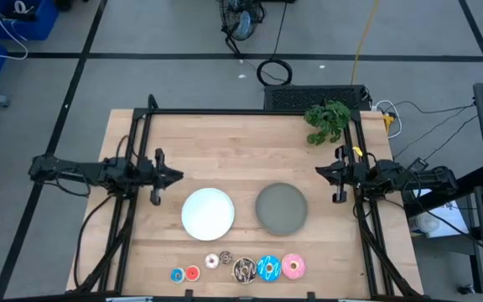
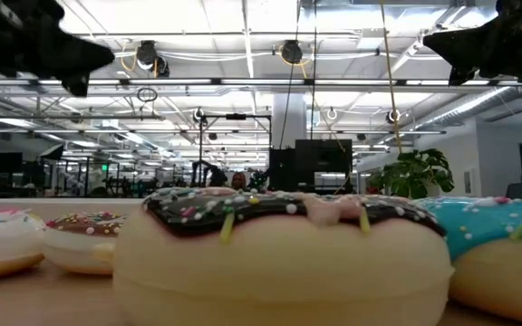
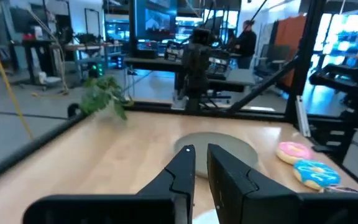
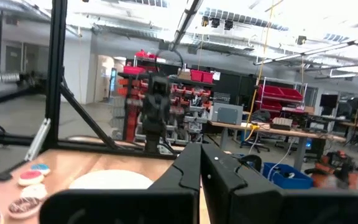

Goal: Pick & Place donuts
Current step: Put the small blue donut on the white plate

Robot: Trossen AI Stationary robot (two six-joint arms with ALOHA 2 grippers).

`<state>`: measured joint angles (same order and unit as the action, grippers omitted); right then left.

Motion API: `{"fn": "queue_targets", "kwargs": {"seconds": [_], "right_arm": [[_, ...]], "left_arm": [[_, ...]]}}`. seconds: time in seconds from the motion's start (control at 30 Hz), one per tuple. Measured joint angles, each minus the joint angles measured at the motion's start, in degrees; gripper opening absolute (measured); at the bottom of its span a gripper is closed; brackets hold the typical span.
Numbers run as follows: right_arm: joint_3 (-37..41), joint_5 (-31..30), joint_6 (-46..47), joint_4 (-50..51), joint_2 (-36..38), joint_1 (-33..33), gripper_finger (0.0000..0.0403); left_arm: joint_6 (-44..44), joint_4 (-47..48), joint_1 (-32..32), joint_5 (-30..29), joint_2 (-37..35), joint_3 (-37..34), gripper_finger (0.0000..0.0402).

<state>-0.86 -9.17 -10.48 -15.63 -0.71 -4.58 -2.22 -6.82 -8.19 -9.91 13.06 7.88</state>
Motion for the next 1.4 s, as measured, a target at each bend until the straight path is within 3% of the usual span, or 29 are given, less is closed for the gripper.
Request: {"fn": "queue_targets", "kwargs": {"seconds": [0.1, 0.27, 0.47, 0.7, 0.83, 0.93, 1.1, 1.3, 1.4], "right_arm": [[0.0, 0.0, -2.4, 0.1, 0.0, 0.0, 0.0], [0.0, 0.0, -2.6, 0.2, 0.0, 0.0, 0.0], [0.0, 0.0, -7.9, 4.1, 0.0, 0.0, 0.0], [0.0, 0.1, -10.0, 5.2, 0.0, 0.0, 0.0], [0.0, 0.4, -4.8, 5.0, 0.0, 0.0, 0.0], [0.0, 0.3, -1.0, 5.2, 0.0, 0.0, 0.0], [0.0, 0.4, 4.3, 3.9, 0.0, 0.0, 0.0], [0.0, 0.4, 7.6, 5.1, 0.0, 0.0, 0.0], [0.0, 0.4, 8.0, 6.0, 0.0, 0.0, 0.0]], "left_arm": [[1.0, 2.8, -2.7, -2.9, 3.7, 6.6, 0.0047], [-6.8, 18.8, -10.0, -14.4, 15.1, 19.3, 0.0046], [-13.1, 25.8, -20.8, -15.9, 33.2, 33.2, 0.0046], [-31.6, 50.7, -31.9, -21.5, 53.5, 57.2, 0.0046], [-45.6, 65.1, -36.0, -21.8, 63.7, 68.4, 0.0046], [-50.3, 67.3, -38.2, -20.8, 69.7, 72.8, 0.0046], [-50.7, 66.9, -39.7, -20.0, 77.0, 75.5, 0.0046], [-57.1, 69.0, -39.7, -10.0, 83.3, 75.7, 0.0047], [-62.5, 69.9, -39.7, -8.8, 86.0, 75.7, 0.0047]]}}
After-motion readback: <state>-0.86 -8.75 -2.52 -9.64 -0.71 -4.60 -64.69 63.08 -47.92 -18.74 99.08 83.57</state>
